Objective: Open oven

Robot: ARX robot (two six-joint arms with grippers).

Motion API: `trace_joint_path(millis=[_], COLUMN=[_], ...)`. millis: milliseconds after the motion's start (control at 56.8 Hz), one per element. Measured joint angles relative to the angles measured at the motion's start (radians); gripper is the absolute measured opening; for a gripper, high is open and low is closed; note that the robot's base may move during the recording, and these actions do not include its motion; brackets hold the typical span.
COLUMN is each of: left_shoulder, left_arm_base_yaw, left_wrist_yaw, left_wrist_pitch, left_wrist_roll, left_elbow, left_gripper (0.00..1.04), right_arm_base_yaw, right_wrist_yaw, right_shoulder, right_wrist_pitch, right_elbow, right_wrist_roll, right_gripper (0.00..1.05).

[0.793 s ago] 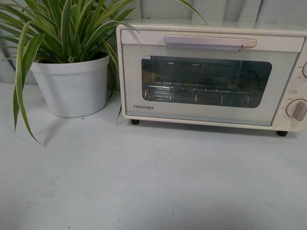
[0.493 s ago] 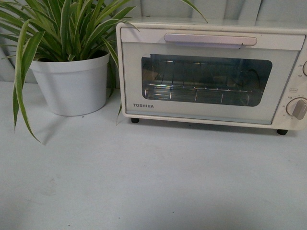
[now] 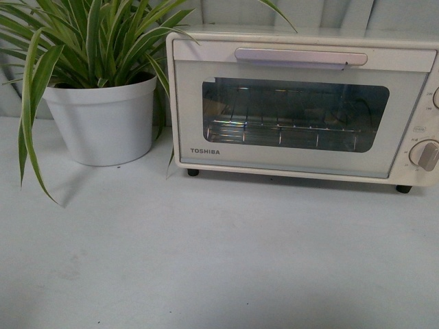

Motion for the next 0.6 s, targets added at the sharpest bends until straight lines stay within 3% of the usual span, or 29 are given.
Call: trace_joint_path(millis=[317, 405, 476, 599], left_shoulder=[0.002, 0.068, 0.165, 0.423], left_arm_base_yaw=[-0.001, -0.061, -0.112, -0.261], left_wrist_yaw=[-0.009, -0.138, -0.104, -0.109], left_wrist_pitch=[-0.002, -0.071, -0.072, 0.076], left_wrist_roll=[-0.006, -0.129, -0.263, -0.520], left_elbow=[0.000, 0.021, 0.044, 0.115], left_gripper=[0.98, 0.98, 0.98, 0.98], right_arm_base_yaw=[0.000, 0.000, 0.000, 0.000], right_wrist_yaw=[0.000, 0.000, 0.000, 0.000], right_shoulder=[0.000, 0.000, 0.000, 0.000], right_wrist_pitch=[0.000, 0.000, 0.000, 0.000], right_elbow=[0.000, 0.000, 0.000, 0.000], right_wrist_roll=[0.000, 0.000, 0.000, 0.000], right_gripper=[0.95, 0.95, 0.95, 0.95])
